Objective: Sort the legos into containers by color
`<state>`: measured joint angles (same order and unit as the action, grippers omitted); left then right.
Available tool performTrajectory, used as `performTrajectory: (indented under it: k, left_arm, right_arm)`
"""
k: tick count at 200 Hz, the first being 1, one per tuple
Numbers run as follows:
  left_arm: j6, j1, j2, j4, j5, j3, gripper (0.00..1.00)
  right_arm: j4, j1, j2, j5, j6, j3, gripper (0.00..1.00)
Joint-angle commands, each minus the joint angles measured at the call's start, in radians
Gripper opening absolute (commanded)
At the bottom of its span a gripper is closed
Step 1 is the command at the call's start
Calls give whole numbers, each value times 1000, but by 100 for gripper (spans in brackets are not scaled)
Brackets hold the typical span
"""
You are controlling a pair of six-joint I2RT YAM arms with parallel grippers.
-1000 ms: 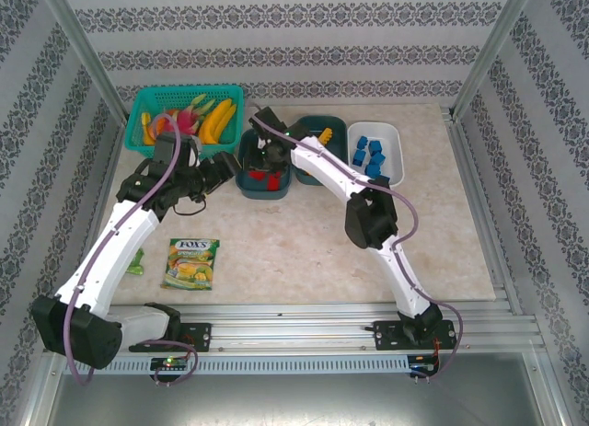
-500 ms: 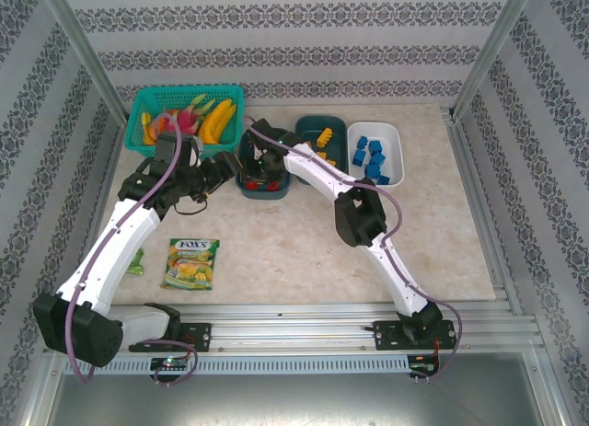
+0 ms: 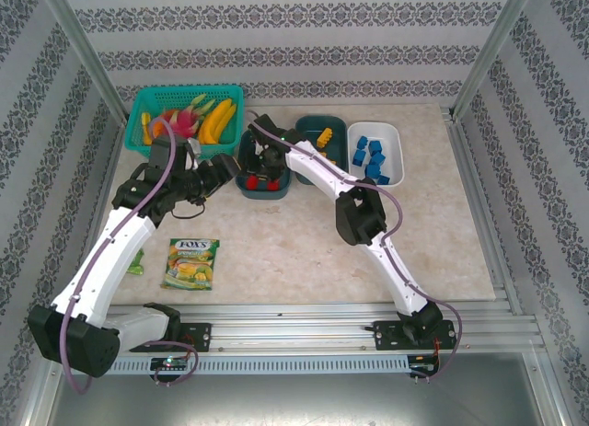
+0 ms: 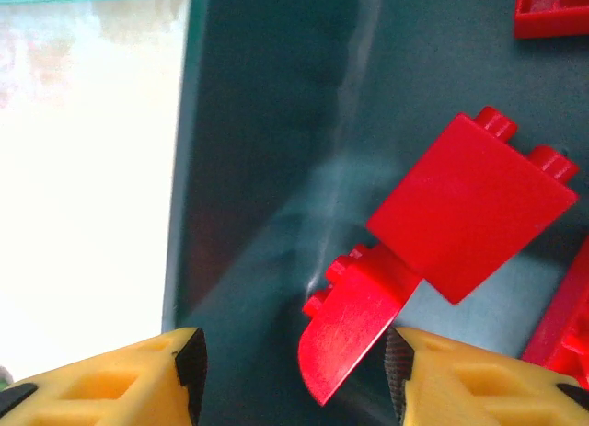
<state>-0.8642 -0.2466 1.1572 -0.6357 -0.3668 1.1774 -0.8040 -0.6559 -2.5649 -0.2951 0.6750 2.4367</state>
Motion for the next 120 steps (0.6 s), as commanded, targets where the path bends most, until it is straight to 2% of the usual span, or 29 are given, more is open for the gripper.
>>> performTrajectory:
  k: [1, 35, 89, 102, 120]
  left_arm:
    - [-4, 12, -35, 20, -17, -21, 81]
    - [4, 11, -69, -15, -34, -49, 81]
    - [98, 5, -95, -162, -66, -64, 80]
    - [117, 3, -94, -179, -71, -75, 81]
    - [126, 0, -96, -169, -79, -96, 81]
  right_arm:
    - [25, 11, 159, 36, -2, -38, 56]
    - [106, 11, 375, 115, -43, -269, 56]
    - [270, 4, 905, 374, -120, -935, 56]
    - [255, 4, 1035, 416, -148, -1080, 58]
    - [198, 11, 1208, 446, -192, -1256, 67]
